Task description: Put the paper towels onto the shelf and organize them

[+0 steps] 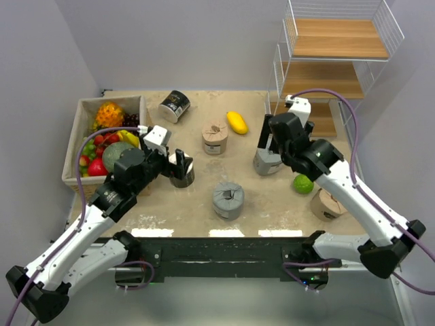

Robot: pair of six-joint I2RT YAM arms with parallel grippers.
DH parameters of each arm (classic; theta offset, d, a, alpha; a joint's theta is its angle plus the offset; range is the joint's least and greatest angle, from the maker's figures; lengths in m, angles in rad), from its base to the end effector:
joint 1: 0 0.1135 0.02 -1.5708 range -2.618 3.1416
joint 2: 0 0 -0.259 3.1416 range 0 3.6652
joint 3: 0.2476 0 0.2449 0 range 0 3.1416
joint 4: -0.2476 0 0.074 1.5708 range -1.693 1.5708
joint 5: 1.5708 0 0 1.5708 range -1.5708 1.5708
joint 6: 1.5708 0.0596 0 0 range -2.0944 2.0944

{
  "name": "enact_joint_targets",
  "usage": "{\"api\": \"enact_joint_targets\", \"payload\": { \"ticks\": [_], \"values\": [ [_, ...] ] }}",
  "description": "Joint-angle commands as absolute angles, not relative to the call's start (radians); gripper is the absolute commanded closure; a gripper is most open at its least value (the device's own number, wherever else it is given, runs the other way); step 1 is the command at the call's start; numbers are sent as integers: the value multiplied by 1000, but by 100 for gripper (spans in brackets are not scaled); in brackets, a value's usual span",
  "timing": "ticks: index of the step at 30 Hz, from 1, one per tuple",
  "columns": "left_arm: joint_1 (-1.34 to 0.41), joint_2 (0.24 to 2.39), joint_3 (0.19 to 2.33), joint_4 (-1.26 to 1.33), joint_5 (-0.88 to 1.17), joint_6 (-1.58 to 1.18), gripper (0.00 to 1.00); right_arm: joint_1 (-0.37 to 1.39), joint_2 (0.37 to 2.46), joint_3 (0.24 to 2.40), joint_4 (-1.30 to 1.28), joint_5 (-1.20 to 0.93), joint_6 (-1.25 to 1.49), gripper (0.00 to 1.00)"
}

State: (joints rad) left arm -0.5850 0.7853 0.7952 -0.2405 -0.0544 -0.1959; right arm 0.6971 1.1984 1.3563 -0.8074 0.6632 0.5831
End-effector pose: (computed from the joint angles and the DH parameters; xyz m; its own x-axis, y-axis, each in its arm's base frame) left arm 0.1716 -0.1098 0.3285 -0.2856 -0.0439 -0.9573 0.4605 0.8698 -0.1773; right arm 0.2130 0.1305 0.3782 -0.4587 0.1819 -0.8698 0.1468 0.9809 0.1277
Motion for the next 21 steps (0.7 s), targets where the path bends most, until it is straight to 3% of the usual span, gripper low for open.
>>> {"api": "enact_joint_targets", "payload": {
  "ticks": [1,8,21],
  "values": [
    [-589,729,773,-137,-118,-170,0,508,1212,1355,-776,455,512,14],
    [-592,683,752,-137,-126,-181,0,276,1276,1243,-674,218,511,25],
    [-600,676,750,-143,-141,-178,0,236,1405,1149,-551,153,538,28]
  ]
}}
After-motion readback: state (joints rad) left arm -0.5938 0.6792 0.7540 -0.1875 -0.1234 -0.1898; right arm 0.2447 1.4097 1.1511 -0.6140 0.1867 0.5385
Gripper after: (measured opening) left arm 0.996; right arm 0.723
